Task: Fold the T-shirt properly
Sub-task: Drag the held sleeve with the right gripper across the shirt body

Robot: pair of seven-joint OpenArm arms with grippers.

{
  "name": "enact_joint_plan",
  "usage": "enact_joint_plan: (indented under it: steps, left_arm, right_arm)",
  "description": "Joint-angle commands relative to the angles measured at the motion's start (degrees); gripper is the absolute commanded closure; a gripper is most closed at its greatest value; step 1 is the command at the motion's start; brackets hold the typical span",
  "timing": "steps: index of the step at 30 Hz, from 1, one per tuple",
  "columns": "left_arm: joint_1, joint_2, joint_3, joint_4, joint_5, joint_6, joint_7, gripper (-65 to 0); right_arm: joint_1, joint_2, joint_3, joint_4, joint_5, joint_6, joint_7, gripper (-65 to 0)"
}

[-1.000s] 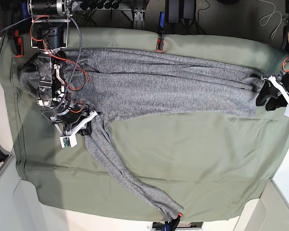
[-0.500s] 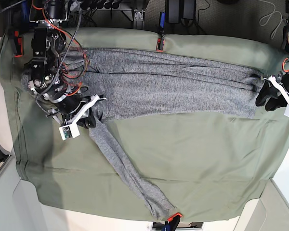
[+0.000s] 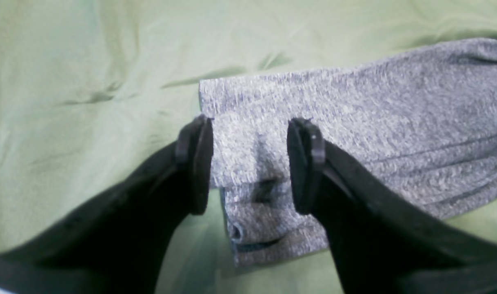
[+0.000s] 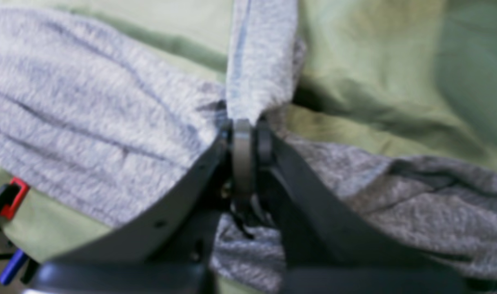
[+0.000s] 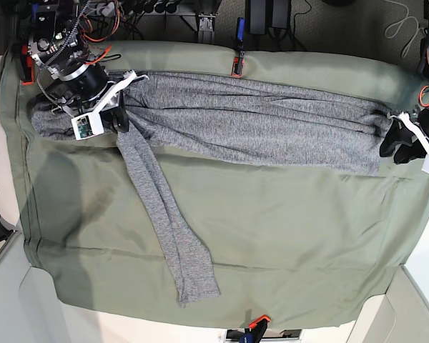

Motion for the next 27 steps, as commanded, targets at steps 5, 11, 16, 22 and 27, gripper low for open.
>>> enact_joint_plan:
  steps: [5,11,16,22,27]
  left_arm:
    - [-0.46,-1.31,-0.66,0.81,-1.01,-0.25,-1.03,-32.0]
    - [-0.44,-1.31,-0.66,0.81,-1.01,-0.25,-1.01,-32.0]
    - [-0.46,-1.31,-0.66,0.81,-0.96,-0.25,-1.01,-32.0]
    - [-0.44,-1.27,-0.66,0.81,-1.01,-0.25,-1.01,-32.0]
    - [-0.46,-1.29,-0.66,0.81,-0.98,-0.25,-1.01,-32.0]
  right_arm:
    - [4.02,-0.2,0.31,1.01,0.85,-2.97,4.94,-36.4]
    - [12.94,-0.22,0.31,-1.55,0.57,-7.28,4.98,-37.1]
    - [22.14,-0.46,0.31,-13.57,0.57,-7.45,5.53,-37.1]
    - [32.22,-3.63,0.31,-32.3,0.35,-7.45,7.34,-37.1]
    - [36.15,-6.34,0.28,-42.64,-1.46,-7.43,8.63,-37.1]
